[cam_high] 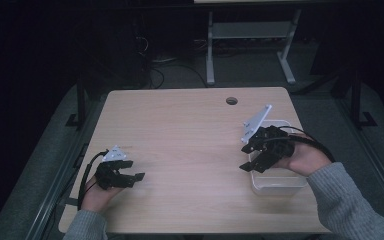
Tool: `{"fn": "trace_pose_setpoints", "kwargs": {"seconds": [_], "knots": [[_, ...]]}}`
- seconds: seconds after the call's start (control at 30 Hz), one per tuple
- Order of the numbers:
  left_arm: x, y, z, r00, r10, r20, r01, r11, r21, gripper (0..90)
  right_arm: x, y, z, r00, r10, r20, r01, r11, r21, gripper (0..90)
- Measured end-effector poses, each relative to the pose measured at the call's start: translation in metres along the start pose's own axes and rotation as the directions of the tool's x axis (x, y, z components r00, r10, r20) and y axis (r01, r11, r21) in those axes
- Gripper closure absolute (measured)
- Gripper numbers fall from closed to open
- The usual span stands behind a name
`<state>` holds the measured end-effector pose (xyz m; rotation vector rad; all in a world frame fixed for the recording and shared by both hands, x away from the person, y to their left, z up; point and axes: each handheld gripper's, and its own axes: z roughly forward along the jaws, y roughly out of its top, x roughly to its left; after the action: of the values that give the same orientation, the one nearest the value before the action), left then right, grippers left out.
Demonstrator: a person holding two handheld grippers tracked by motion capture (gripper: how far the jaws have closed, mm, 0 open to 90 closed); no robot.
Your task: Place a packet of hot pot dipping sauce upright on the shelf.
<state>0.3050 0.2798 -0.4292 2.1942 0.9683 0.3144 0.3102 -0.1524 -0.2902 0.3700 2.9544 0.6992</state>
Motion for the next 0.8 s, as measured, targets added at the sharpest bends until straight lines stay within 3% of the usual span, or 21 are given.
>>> {"fn": "trace_pose_setpoints", "kwargs": {"seconds": [0.3, 0.8], "knots": [[0.000, 0.000, 0.000, 1.0000, 0.000, 0.001, 0.000, 1.0000, -0.002, 31.4, 0.005, 0.008, 0.019, 0.9995, -0.003, -0.033, 0.003, 1.000, 0.011, 42.8], [-0.001, 0.000, 0.000, 1.0000, 0.001, 0.004, -0.001, 1.0000, -0.007, 31.5, 0.016, 0.003, 0.045, 0.9997, -0.005, -0.025, 0.005, 1.000, 0.024, 43.3]]}}
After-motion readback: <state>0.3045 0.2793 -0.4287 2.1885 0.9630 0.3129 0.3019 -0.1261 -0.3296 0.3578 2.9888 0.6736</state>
